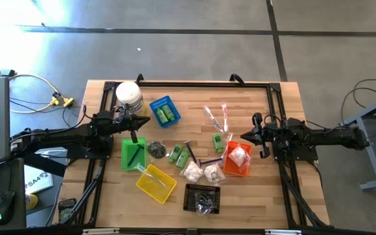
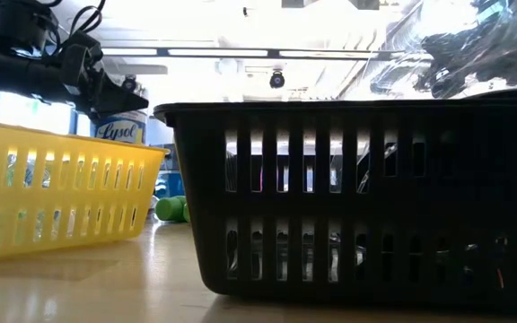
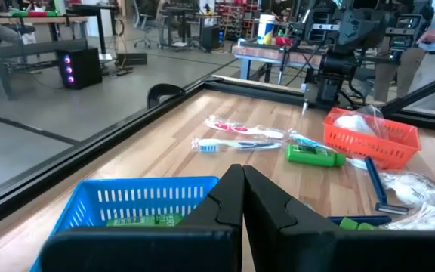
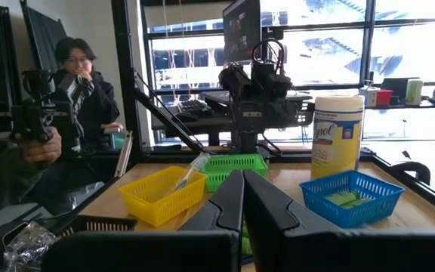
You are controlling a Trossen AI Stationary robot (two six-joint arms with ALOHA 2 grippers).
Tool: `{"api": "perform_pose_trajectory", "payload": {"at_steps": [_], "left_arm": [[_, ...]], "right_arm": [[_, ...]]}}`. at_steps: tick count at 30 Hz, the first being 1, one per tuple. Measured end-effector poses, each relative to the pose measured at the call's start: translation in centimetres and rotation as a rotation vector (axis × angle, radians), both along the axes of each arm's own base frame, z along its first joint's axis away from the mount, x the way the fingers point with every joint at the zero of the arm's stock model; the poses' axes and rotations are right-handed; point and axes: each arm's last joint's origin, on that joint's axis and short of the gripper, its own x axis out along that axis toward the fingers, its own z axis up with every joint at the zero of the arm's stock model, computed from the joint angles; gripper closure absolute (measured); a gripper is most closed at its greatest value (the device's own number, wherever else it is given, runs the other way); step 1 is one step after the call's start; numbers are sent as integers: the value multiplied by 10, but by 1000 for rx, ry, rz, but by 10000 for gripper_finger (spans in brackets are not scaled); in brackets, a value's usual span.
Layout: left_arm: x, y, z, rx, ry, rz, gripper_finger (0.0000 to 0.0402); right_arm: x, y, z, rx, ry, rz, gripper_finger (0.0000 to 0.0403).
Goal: Pick & Place Travel size toiletries
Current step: Put the blue razor into the green bin
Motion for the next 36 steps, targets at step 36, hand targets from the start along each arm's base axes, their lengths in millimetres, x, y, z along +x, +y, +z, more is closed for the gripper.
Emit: {"api": "perform_pose_trajectory", "payload": {"at_steps": [36], "left_arm": [[0,0,4,25,-31,-3,401]], "right_arm": [[24,-7,0,123,147,-197,400]]}}
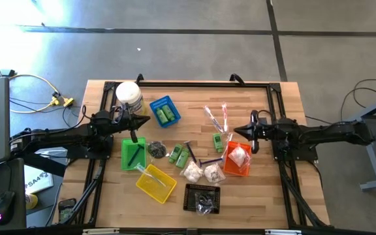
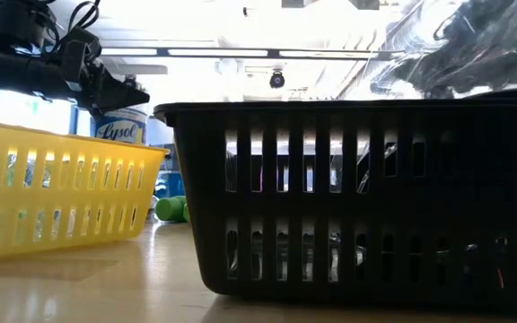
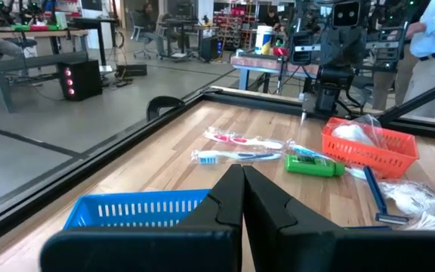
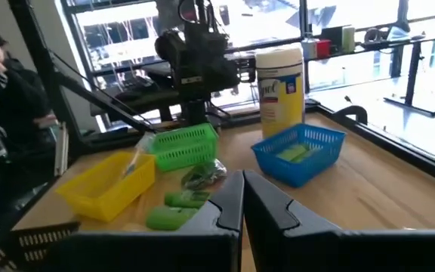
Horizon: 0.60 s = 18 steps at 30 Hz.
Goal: Pick & Place Travel size toiletries
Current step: Put the blue razor into the green bin
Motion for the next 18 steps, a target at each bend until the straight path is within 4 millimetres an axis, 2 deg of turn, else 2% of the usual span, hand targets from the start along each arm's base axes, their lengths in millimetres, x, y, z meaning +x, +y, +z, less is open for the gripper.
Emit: {"api": "perform_pose_trajectory", "payload": {"at_steps": [4,13,18], "left_arm": [[0,0,0,0,0,0,401],[0,0,0,-1,0,3,401],[0,0,0,-27,-7,2,401]], "right_arm": [[15,0,14,16,74,21,400],[66,4,61,87,428,207,400],[98,10,67,35,660,206,395]]}}
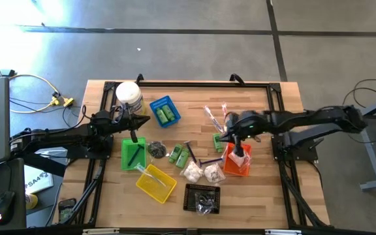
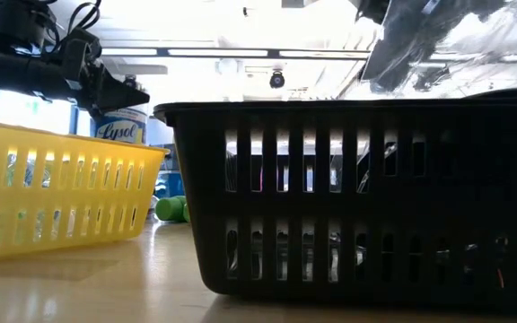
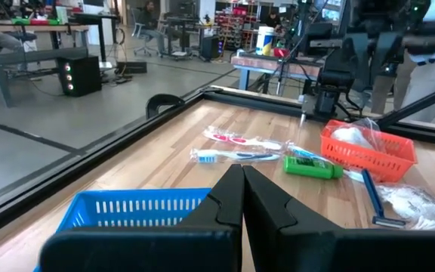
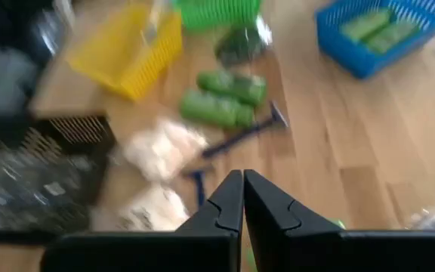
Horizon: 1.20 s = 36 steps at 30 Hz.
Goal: Pick & Place Travel size toiletries
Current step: Put the blue razor into the green bin
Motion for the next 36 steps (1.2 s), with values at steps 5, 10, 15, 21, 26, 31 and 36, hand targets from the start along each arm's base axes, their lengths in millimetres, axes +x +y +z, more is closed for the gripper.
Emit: {"api": "perform_pose_trajectory", "payload": {"at_steps": [5,10,15,21,26,31,36], "left_arm": [[0,0,0,-6,3,0,401],[0,0,-1,-9,11,0,401],[0,0,-3,-14,28,-1,401],[0,0,-3,-14,28,-3,401],[0,0,-3,-13,27,-3,401],[0,0,-3,-13,27,-3,402],[0,0,-3,-13,27,-3,401]], "right_arm": [[30,14,-1,-160,79,60,379],[52,25,2,-122,86,114,380],[69,30,-14,-7,171,221,378],[90,44,-53,2,303,271,315],[92,50,-77,-52,405,261,228],[89,48,-78,-111,443,214,183],[87,47,-79,-119,463,205,184]]}}
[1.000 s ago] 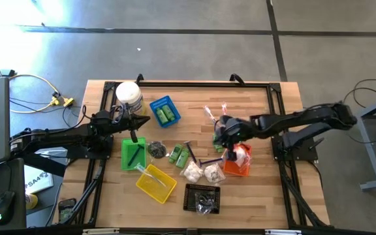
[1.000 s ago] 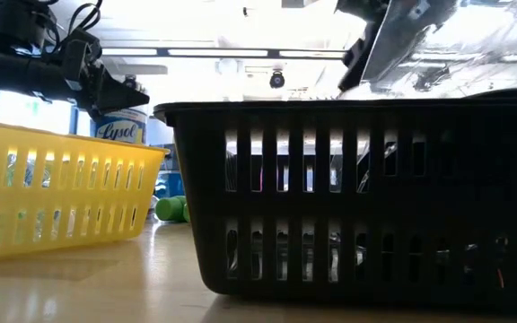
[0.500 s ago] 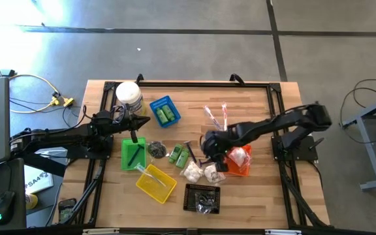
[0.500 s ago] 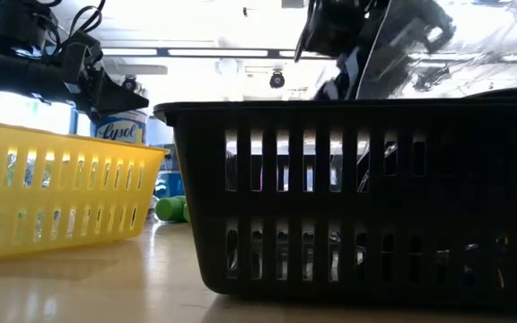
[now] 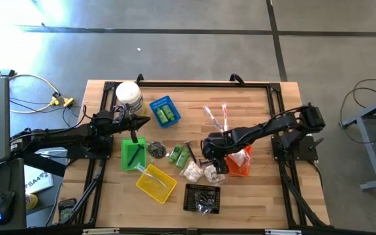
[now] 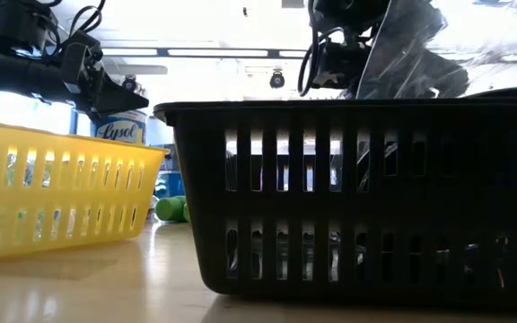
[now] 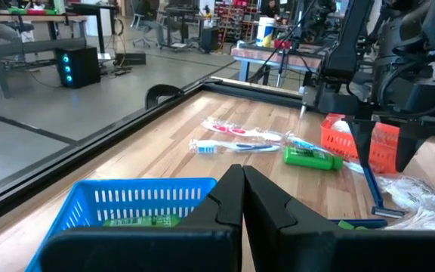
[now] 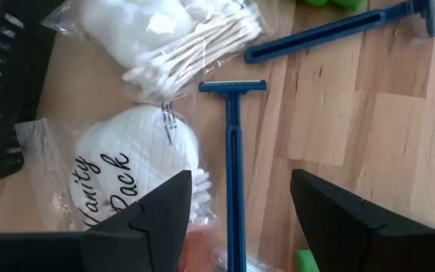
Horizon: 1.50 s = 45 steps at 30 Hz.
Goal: Pick & Place Travel size toiletries
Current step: Put the blue razor into the green bin
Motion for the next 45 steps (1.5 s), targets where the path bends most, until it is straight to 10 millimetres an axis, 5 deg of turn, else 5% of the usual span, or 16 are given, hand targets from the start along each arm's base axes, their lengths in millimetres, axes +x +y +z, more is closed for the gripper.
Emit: {"api": "perform_pose_trajectory", "payload": {"at_steps": [13,20,33,45], "left_arm": [[0,-1,-1,-20,1,-44,401],[1,-2,-1,-21,1,-63,402],[1,-2,-1,-21,1,-62,401],[1,-2,-1,-24,0,-62,402]], "right_arm": [[5,-1,-38,-105,125,-35,193],[7,-2,-40,-106,124,-26,199],[11,-1,-39,-74,74,13,380],[13,-3,-23,-153,-28,-40,388]]}}
